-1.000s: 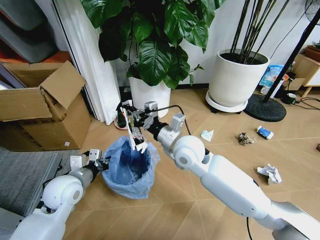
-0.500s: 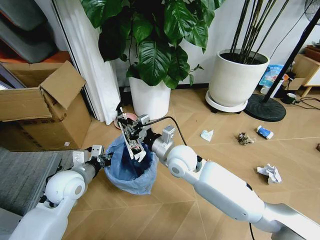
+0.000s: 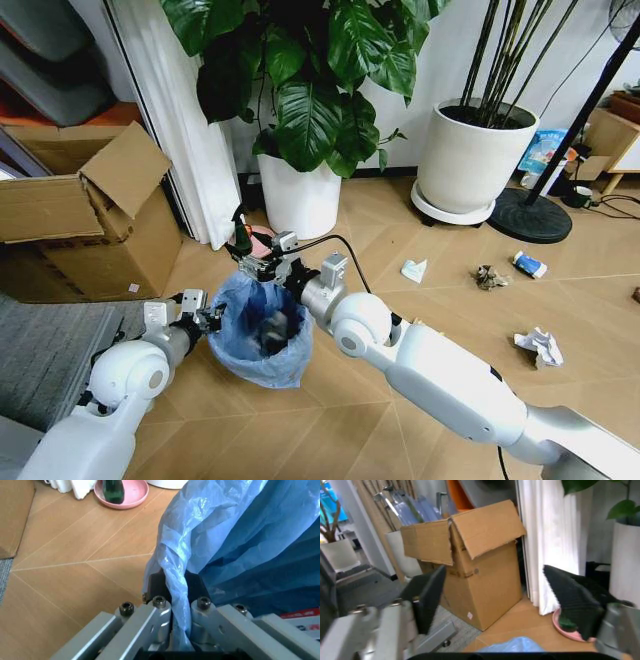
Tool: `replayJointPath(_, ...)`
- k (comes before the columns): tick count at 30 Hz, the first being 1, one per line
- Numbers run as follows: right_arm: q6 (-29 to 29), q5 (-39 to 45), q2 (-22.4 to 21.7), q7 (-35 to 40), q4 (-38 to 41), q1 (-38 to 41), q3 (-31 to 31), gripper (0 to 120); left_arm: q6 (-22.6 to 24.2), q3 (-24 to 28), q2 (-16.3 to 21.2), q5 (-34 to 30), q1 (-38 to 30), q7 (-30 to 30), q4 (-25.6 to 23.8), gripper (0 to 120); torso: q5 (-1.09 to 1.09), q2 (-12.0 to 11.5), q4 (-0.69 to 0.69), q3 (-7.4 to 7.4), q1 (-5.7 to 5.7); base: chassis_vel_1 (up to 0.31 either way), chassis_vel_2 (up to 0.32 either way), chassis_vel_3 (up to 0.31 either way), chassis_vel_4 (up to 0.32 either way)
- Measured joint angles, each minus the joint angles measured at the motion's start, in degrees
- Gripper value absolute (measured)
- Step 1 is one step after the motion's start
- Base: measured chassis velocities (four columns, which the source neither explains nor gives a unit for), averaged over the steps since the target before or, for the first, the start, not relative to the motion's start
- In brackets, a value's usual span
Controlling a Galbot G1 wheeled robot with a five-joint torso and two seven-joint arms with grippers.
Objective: Pick up the trash bin and place the garbage on the floor into it.
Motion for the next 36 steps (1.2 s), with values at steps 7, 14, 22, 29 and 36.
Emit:
replayJointPath(7, -2.57, 0.77, -3.62, 2.34, 2.12, -2.07, 4.93, 100, -0.2, -1.98, -0.24, 0.87, 1.42, 1.4, -0.31, 0, 0.01, 0.0, 0.0, 0.0, 0.0, 0.0, 0.0, 0.0, 0.0)
replayJointPath(14, -4.82, 0.8, -7.11, 4.22, 2.91, -4.45, 10.14, 100, -0.25, -3.31, -0.62, 1.23, 2.1, 2.05, -0.7, 0, 0.02, 0.0, 0.0, 0.0, 0.0, 0.0, 0.0, 0.0, 0.0)
replayJointPath(22, -8.83, -1.64, -12.09, 4.52, -1.83, -14.23, 23.48, 100, -0.66, -3.64, -1.28, 2.26, 2.56, 2.8, -1.05, 0, 0.02, 0.0, -0.02, 0.0, 0.0, 0.0, 0.0, 0.0, 0.0)
replayJointPath(29, -7.61, -6.56, -11.27, -0.48, -15.58, -21.41, 30.31, 100, -0.71, -3.42, -1.11, 2.37, 2.59, 2.92, -1.31, 0, 0.01, 0.0, -0.01, 0.0, 0.0, 0.0, 0.0, 0.0, 0.0)
replayJointPath(36, -3.81, -11.54, -9.01, -7.25, -28.23, -22.16, 32.85, 100, -0.73, -3.44, -0.81, 2.36, 2.88, 2.99, -1.5, 0, 0.0, -0.01, -0.01, 0.0, 0.0, 0.0, 0.0, 0.0, 0.0)
